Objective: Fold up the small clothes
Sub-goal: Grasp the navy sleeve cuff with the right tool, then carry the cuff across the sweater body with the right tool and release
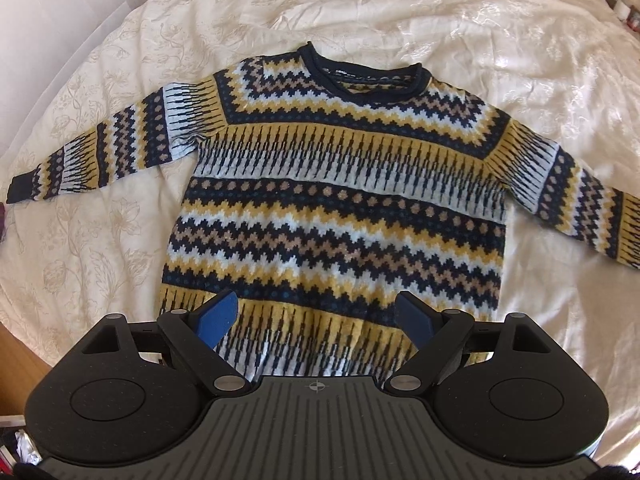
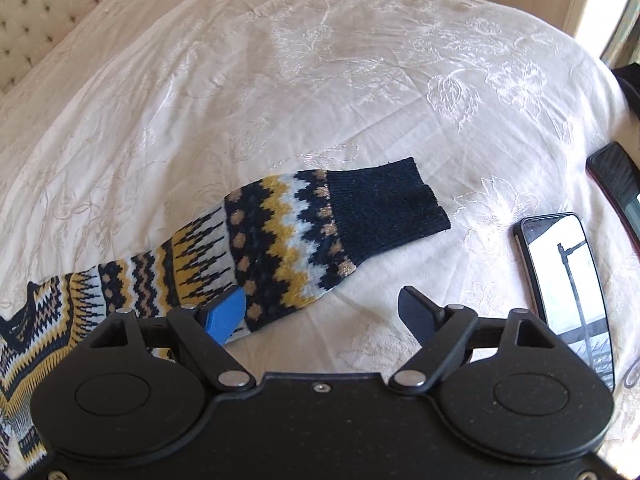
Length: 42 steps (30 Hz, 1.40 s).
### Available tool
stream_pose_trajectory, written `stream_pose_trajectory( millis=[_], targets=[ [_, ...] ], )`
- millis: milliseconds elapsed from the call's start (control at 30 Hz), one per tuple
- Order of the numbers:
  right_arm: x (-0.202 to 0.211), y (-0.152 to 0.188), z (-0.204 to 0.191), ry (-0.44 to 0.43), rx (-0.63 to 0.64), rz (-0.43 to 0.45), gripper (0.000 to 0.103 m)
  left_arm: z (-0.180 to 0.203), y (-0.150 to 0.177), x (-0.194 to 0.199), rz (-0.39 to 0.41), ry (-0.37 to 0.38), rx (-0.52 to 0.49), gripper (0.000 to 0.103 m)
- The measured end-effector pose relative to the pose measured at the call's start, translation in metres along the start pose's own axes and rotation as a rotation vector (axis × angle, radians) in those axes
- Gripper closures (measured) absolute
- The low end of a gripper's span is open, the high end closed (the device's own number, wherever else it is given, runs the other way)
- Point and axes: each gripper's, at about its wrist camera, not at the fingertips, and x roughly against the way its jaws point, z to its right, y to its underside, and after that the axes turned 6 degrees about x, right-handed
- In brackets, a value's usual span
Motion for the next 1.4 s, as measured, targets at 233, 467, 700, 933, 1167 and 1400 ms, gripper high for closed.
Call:
stream_pose_trajectory(
  millis=[233, 467, 700, 933, 1167, 1400],
  targets=[
    [-0.020, -0.010, 0.016, -0.001, -0.109, 0.064, 0.052, -0.001, 0.003, -0.002, 0.001, -0.021, 0.001, 0.017],
    [-0.010, -0.019, -0.003, -0.003, -0.061, 0.122, 0.091, -0.019, 0.001, -0.014, -0.018, -0.016, -0.001, 0.017],
    [0.031, -0.021, -0.088, -0.041, 0.122, 0.189, 0.092, -0.053, -0.012, -0.031, -0.015, 0.014, -0.029, 0.017],
    [0.068, 0.012, -0.234, -0.179, 0.279, 0.233, 0.093, -0.110, -0.036, -0.049, 0.012, 0.034, -0.088, 0.017],
    [0.051, 0.070, -0.395, -0.352, 0.437, 0.199, 0.093, -0.179, -0.066, -0.071, 0.026, 0.021, -0.070, 0.017],
    [-0.002, 0.150, -0.509, -0.402, 0.579, 0.099, 0.093, -0.226, -0.085, -0.097, 0.011, 0.004, -0.067, 0.017]
  ],
)
